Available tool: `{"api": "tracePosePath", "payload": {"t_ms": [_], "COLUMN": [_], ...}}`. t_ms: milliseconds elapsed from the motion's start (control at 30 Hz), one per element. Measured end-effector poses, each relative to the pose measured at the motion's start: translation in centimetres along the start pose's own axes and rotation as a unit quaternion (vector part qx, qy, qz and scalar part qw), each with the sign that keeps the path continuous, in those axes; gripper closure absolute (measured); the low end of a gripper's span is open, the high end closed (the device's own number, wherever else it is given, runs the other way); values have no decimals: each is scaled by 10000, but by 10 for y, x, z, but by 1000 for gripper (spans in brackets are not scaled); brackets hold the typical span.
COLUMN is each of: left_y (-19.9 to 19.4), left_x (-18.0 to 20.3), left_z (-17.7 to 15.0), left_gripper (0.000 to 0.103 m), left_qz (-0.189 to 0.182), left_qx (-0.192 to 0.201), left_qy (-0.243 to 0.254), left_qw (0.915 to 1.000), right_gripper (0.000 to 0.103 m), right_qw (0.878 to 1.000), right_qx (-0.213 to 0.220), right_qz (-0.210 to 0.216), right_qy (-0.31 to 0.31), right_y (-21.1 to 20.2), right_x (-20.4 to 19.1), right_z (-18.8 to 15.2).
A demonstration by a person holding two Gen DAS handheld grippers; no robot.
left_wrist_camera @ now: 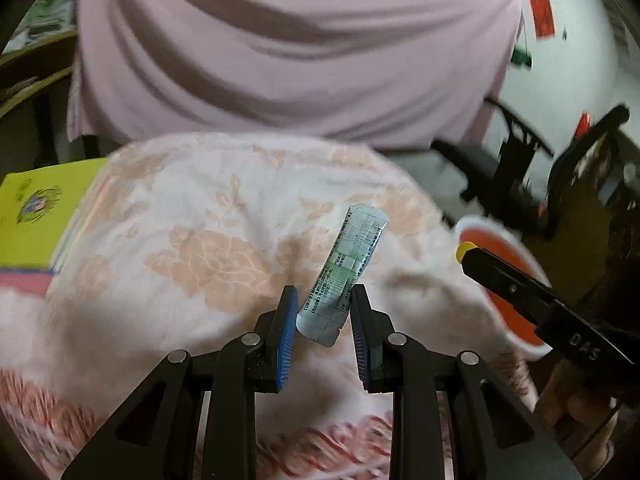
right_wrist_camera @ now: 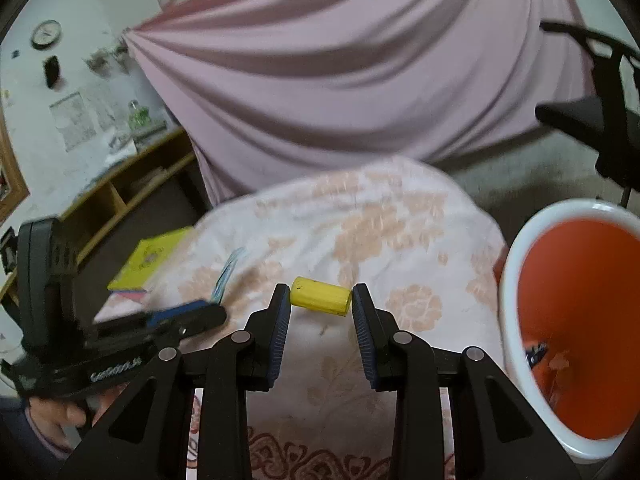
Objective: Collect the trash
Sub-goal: 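Carry strip packet and yellow cap over the bucket and open both tools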
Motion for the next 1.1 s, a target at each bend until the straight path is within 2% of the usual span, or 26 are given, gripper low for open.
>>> {"api": "tracePosePath", "payload": {"t_ms": [100,233,367,500,733,1100], "left_y": [-27,-54,-73,-91,-102,-86], "left_x": [12,31,56,79,127,174], "left_z": [2,10,22,31,38,32], "left_gripper": [81,81,80,80,80,80], "left_qz": [82,78,49,31,-57,-344], "left_qx": [575,1171,1660,1987,2381,2531], "left_qy": [-100,-202,-22,326,984,1585], "left_qw": [9983,9929,9861,9795,9662,9537], "right_gripper": [74,74,74,74,73,73], "right_qw": [9983,9895,9746,9618,9456,9323], "right_qx": [562,1374,2027,2490,2980,3270], "right_qz": [48,-89,-378,-607,-982,-1427], "right_qy": [-176,-450,-871,-963,-864,-587], "right_y": [-23,-58,-86,-105,-132,-159], "right_x": [-7,-13,-18,-13,6,43], "right_z": [4,9,13,18,24,27]}}
Point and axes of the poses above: each gripper's, at about its wrist camera, not at the fingertips, and y roughly the way its jaws point, x to its right, z to its top, the point moved 2 cm from there along y, roughly the way its jaws point, and after that the axes turned 8 degrees about x, right-handed, at the moved point
